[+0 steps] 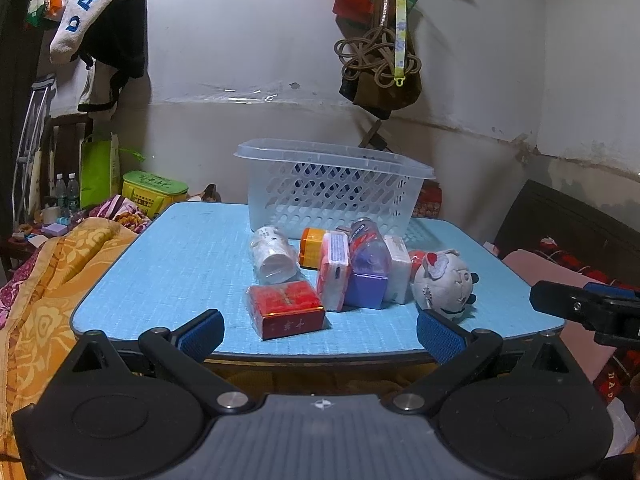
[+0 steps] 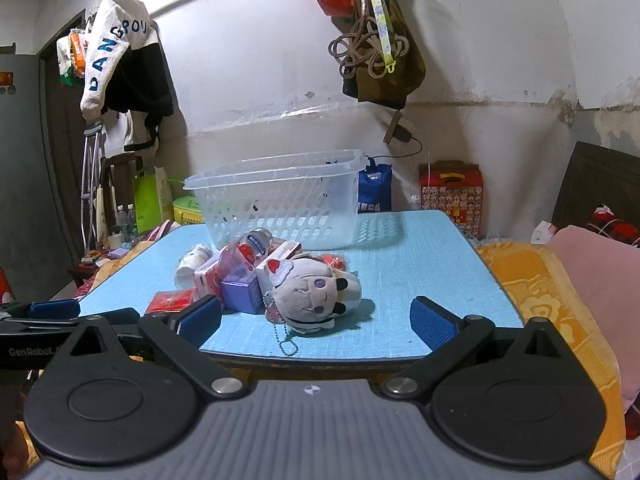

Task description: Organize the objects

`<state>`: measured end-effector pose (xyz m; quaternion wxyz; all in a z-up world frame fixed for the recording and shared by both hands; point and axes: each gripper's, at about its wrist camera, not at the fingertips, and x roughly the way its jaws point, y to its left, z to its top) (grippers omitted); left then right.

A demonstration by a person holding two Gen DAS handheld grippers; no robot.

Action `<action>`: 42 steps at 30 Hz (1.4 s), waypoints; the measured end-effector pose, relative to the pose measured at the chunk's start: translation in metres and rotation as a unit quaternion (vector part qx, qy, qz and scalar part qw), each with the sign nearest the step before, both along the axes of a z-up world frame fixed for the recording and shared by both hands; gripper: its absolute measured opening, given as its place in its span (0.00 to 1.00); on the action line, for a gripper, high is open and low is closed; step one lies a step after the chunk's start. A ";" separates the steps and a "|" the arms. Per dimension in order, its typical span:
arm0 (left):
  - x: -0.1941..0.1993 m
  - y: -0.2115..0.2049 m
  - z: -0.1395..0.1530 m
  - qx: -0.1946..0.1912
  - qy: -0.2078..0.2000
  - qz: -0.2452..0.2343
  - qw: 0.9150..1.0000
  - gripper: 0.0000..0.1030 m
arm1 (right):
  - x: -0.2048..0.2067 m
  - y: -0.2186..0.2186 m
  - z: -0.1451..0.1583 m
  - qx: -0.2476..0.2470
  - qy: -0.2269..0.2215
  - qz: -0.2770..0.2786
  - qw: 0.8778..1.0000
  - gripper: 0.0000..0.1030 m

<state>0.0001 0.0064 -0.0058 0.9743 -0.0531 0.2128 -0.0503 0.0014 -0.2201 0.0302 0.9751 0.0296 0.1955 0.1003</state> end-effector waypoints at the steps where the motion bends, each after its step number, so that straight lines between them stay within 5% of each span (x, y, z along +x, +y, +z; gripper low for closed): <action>1: 0.000 0.001 0.000 0.000 0.000 0.002 1.000 1.00 | 0.003 0.000 0.000 0.000 0.005 -0.001 1.000 1.00; 7: 0.023 0.012 0.004 -0.016 0.030 0.004 0.999 1.00 | 0.035 -0.007 0.003 0.031 0.034 0.004 0.999 1.00; 15: 0.075 0.015 -0.014 -0.003 0.097 0.009 0.995 1.00 | 0.082 0.006 -0.007 -0.036 0.089 0.016 0.995 1.00; 18: 0.092 0.023 -0.023 -0.013 0.119 0.017 0.993 0.99 | 0.094 0.003 -0.013 -0.022 0.114 0.032 0.993 1.00; 30: 0.113 0.007 -0.034 0.004 0.131 0.012 0.991 0.99 | 0.124 0.011 -0.025 -0.012 0.163 0.063 0.985 1.00; 35: 0.115 -0.007 -0.036 0.041 0.129 0.016 0.991 0.99 | 0.120 0.019 -0.027 -0.021 0.174 0.076 0.982 0.89; 38: 0.111 -0.012 -0.036 0.061 0.122 0.019 0.991 0.92 | 0.112 0.022 -0.022 -0.032 0.164 0.068 0.984 0.88; 40: 0.108 -0.010 -0.034 0.056 0.113 0.022 0.992 0.73 | 0.110 0.021 -0.020 -0.035 0.155 0.066 0.985 0.87; 42: 0.104 -0.007 -0.031 0.045 0.105 0.022 0.993 0.68 | 0.107 0.020 -0.017 -0.034 0.147 0.064 0.986 0.87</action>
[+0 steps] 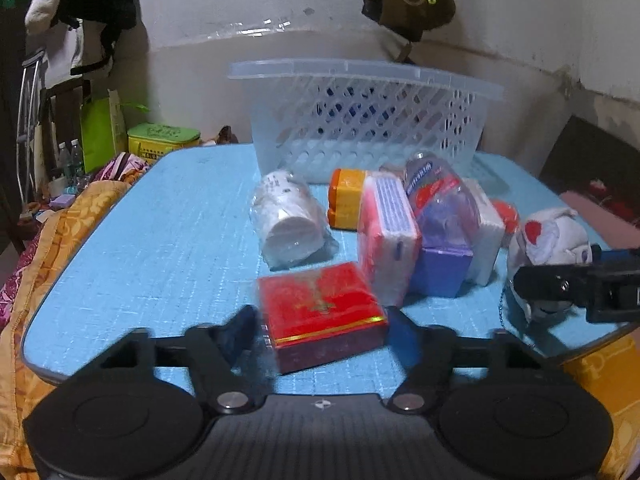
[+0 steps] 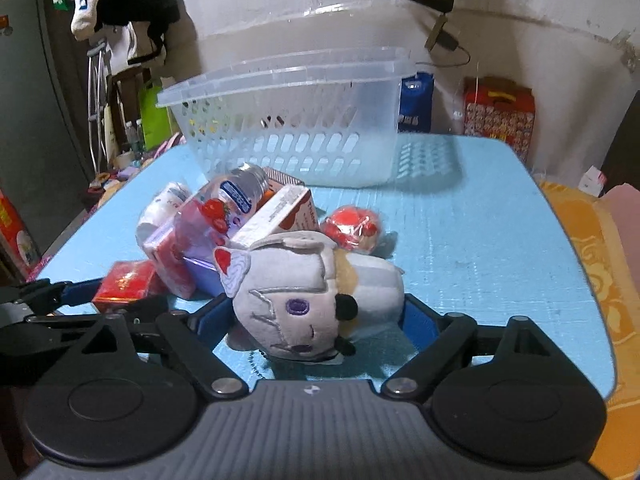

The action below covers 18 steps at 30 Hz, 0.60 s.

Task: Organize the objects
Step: 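Grasp the plush doll with the right tool while the left tool grasps the red gift box, then lift the doll and red box and drop both into the clear basket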

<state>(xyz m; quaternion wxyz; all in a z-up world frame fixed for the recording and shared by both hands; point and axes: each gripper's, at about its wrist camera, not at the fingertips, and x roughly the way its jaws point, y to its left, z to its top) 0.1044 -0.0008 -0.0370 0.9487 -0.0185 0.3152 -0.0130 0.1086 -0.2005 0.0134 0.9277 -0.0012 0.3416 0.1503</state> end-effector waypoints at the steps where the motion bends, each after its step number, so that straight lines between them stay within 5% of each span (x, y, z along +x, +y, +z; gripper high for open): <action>1: -0.001 0.001 0.000 -0.005 -0.002 -0.002 1.000 0.68 | -0.002 -0.001 0.002 0.000 -0.005 -0.003 1.000 0.87; 11: -0.028 -0.007 0.026 0.006 -0.058 -0.014 0.998 0.68 | -0.020 -0.015 0.020 0.003 -0.074 -0.020 0.997 0.87; 18: -0.058 -0.017 0.076 0.015 -0.142 -0.057 0.988 0.67 | -0.028 -0.044 0.036 0.053 -0.114 -0.024 0.992 0.87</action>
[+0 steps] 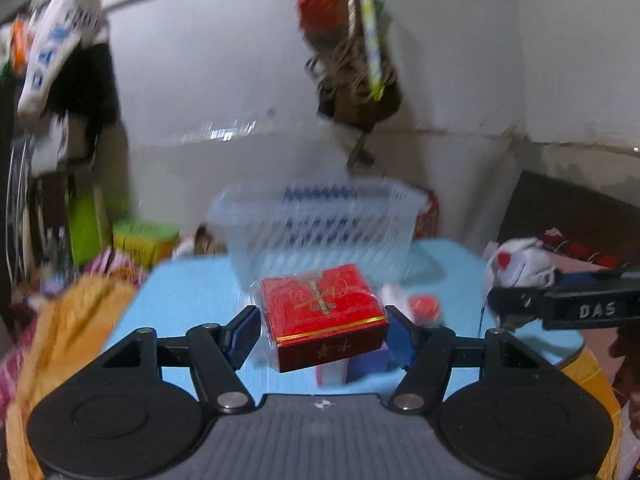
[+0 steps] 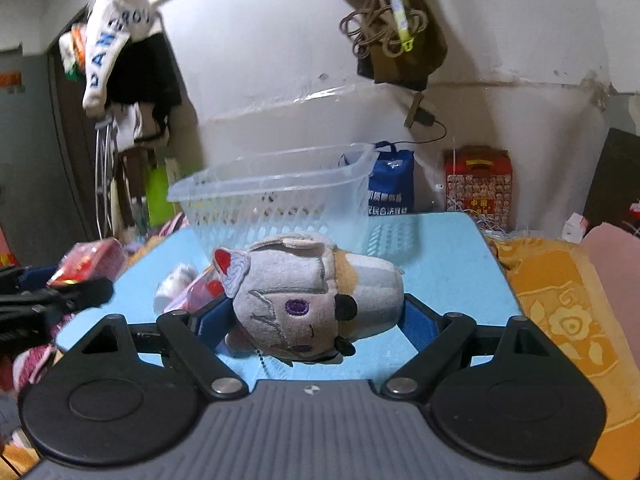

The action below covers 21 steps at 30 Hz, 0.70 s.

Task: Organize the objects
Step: 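Lift the doll and red box and drop both into the clear basket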

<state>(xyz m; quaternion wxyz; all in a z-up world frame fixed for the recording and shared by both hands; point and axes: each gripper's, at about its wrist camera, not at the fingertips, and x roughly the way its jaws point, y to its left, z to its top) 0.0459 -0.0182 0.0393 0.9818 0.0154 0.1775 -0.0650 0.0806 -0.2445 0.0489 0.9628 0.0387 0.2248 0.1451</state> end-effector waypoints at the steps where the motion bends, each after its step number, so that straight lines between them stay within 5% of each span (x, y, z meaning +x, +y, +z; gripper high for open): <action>1: 0.000 -0.001 0.005 -0.001 -0.003 -0.006 1.000 0.67 | 0.002 -0.005 0.001 0.010 -0.002 -0.001 1.000 0.87; 11: 0.045 -0.001 0.047 -0.021 -0.018 -0.028 0.999 0.67 | 0.031 -0.013 0.038 0.064 -0.054 0.018 0.996 0.87; 17: 0.103 0.011 0.076 -0.056 -0.033 -0.015 0.998 0.67 | 0.085 0.020 0.067 0.030 -0.098 0.020 0.994 0.87; 21: 0.156 0.018 0.081 -0.066 -0.031 -0.003 0.997 0.67 | 0.125 0.036 0.060 0.022 -0.117 0.031 0.992 0.87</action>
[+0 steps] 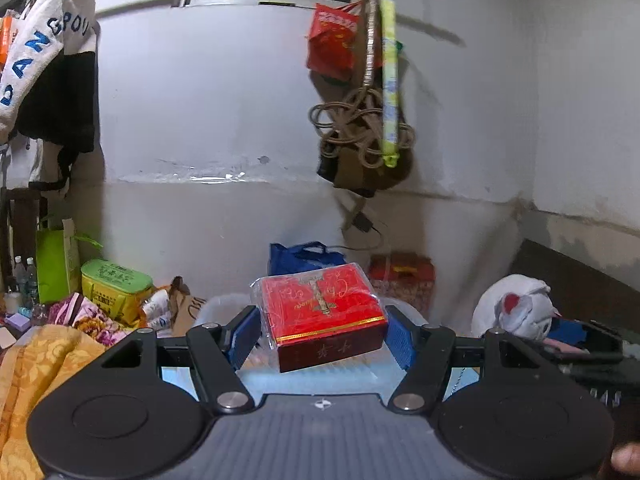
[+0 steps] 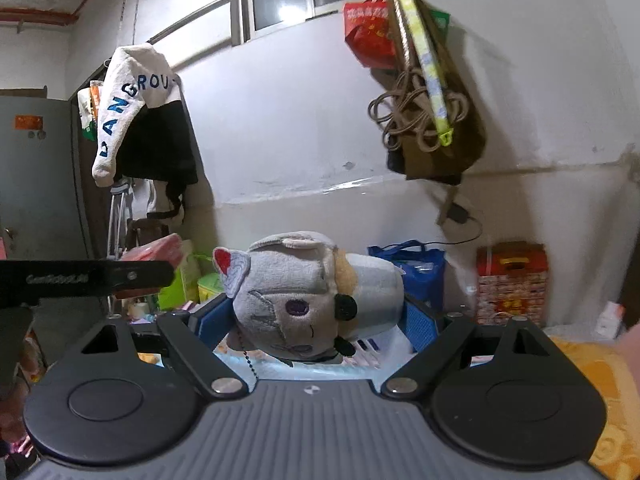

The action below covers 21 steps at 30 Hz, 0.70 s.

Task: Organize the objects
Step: 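Lift the doll and red box and drop both into the clear basket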

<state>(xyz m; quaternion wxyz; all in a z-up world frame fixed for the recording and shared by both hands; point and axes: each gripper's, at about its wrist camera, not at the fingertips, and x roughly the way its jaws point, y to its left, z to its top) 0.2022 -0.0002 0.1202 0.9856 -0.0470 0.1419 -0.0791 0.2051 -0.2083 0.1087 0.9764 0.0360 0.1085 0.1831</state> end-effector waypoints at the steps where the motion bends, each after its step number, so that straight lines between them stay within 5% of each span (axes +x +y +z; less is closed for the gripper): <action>1: 0.009 0.001 -0.003 -0.005 0.003 0.003 1.000 0.67 | 0.009 0.004 -0.003 -0.007 0.002 -0.002 1.000 0.87; 12: 0.099 0.015 -0.050 -0.017 0.065 0.010 0.998 0.68 | 0.076 0.030 -0.023 -0.079 0.024 -0.012 0.997 0.89; 14: 0.099 0.016 -0.055 -0.025 0.054 -0.002 0.998 0.74 | 0.077 0.031 -0.022 -0.081 0.018 -0.013 0.996 0.93; 16: 0.089 0.016 -0.055 -0.011 0.022 0.021 0.999 1.00 | 0.068 0.029 -0.018 -0.080 -0.022 -0.027 0.996 1.00; 18: 0.078 0.017 -0.052 0.009 -0.004 0.062 0.998 1.00 | 0.060 0.024 -0.014 -0.068 -0.036 -0.019 0.997 1.00; 21: 0.067 0.027 -0.047 -0.009 0.008 0.070 0.997 1.00 | 0.047 0.020 -0.008 -0.052 -0.011 -0.020 0.998 1.00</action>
